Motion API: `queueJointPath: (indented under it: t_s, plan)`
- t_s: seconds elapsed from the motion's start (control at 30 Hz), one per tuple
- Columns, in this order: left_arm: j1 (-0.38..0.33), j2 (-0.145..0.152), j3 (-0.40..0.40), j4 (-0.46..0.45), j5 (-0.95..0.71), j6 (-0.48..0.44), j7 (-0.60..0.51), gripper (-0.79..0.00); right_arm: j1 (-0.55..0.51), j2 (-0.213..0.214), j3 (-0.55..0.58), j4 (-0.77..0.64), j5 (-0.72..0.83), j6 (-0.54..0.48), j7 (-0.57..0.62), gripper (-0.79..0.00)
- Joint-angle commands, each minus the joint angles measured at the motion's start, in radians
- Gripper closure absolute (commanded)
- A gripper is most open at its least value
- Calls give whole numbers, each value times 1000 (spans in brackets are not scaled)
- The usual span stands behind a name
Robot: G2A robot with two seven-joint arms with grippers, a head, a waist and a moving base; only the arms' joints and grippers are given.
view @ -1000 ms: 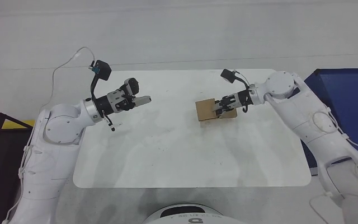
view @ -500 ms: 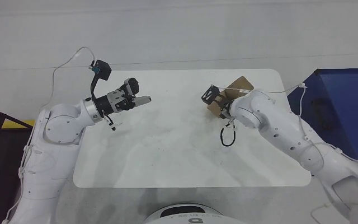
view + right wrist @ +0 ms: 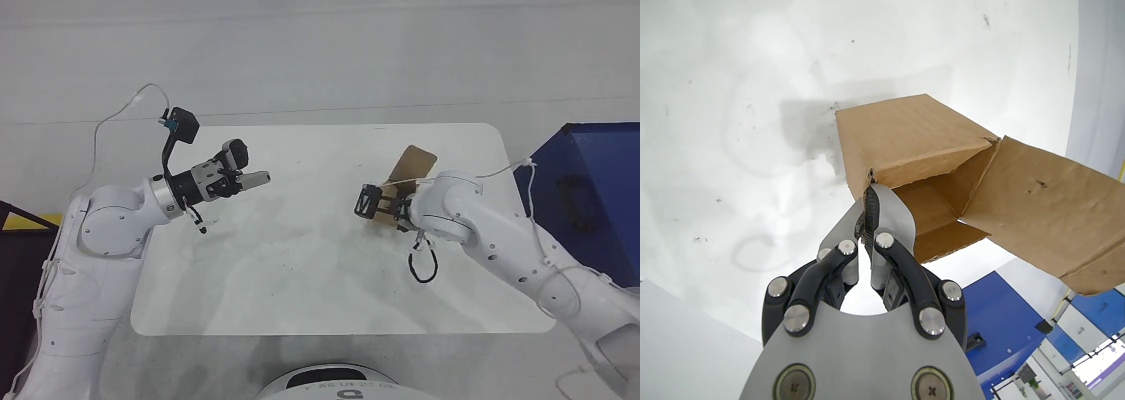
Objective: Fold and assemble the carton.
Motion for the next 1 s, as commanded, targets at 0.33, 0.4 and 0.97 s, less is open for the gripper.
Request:
queueJointPath:
  t_s: [0.33,0.4,0.97]
  plan:
    - [0,0,0,0,0,0,0,-785,-77,33,117,-82,24,-24,-73,-665]
    - [0,0,0,0,0,0,0,-785,-116,54,198,-101,95,-39,-126,-665]
    - [0,0,0,0,0,0,0,-785,-305,124,572,46,618,-116,-366,-785]
